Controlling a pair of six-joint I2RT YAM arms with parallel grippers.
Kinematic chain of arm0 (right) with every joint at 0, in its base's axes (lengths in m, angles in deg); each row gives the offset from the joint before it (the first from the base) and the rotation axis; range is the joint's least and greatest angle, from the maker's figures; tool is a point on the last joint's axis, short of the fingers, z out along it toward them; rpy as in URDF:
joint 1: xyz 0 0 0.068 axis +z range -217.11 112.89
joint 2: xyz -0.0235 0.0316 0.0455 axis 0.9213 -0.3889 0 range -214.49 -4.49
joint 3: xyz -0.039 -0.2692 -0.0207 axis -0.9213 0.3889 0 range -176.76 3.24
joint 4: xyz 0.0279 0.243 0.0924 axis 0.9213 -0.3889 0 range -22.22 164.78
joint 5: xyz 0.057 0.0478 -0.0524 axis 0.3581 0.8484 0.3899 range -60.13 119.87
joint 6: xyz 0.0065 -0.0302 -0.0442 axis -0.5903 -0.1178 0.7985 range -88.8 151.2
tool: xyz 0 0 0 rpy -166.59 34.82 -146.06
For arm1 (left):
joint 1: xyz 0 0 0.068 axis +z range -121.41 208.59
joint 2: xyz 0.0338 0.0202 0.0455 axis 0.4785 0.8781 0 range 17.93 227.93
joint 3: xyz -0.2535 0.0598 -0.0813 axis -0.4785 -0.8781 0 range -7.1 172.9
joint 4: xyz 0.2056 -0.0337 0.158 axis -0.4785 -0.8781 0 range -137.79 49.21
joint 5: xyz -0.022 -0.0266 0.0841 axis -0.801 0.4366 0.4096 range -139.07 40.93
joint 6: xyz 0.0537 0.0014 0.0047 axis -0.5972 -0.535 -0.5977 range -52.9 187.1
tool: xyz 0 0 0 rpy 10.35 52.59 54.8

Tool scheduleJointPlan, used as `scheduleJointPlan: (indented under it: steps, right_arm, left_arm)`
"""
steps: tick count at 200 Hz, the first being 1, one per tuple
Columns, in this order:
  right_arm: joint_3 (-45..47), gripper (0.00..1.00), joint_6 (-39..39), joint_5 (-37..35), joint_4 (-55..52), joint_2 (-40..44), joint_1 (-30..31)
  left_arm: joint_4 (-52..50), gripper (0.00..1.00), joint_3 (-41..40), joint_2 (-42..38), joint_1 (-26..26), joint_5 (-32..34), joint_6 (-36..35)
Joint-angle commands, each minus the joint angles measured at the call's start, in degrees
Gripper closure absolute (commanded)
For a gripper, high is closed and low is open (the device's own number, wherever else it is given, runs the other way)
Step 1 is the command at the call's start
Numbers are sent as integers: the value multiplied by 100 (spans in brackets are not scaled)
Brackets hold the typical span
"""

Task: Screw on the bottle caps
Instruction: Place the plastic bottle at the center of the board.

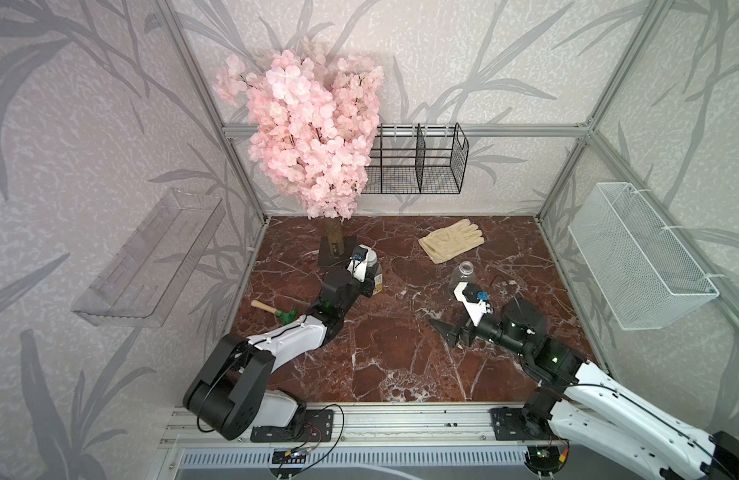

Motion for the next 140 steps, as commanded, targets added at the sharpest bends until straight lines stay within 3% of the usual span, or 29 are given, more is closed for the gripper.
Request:
scheduleJointPlan:
  steps: [1, 100, 140]
  right_arm:
    - [133, 1, -177, -283, -138, 153, -12]
    - [303, 1, -319, -439, -483, 526, -12]
    - [307, 1, -313, -549, -528, 539, -19]
  left_arm:
    - [277, 100, 396, 360, 17, -350, 14]
    - [-14, 100, 1222, 1308, 26, -594, -87]
    - [-172, 91, 1291, 1446, 24, -666, -129]
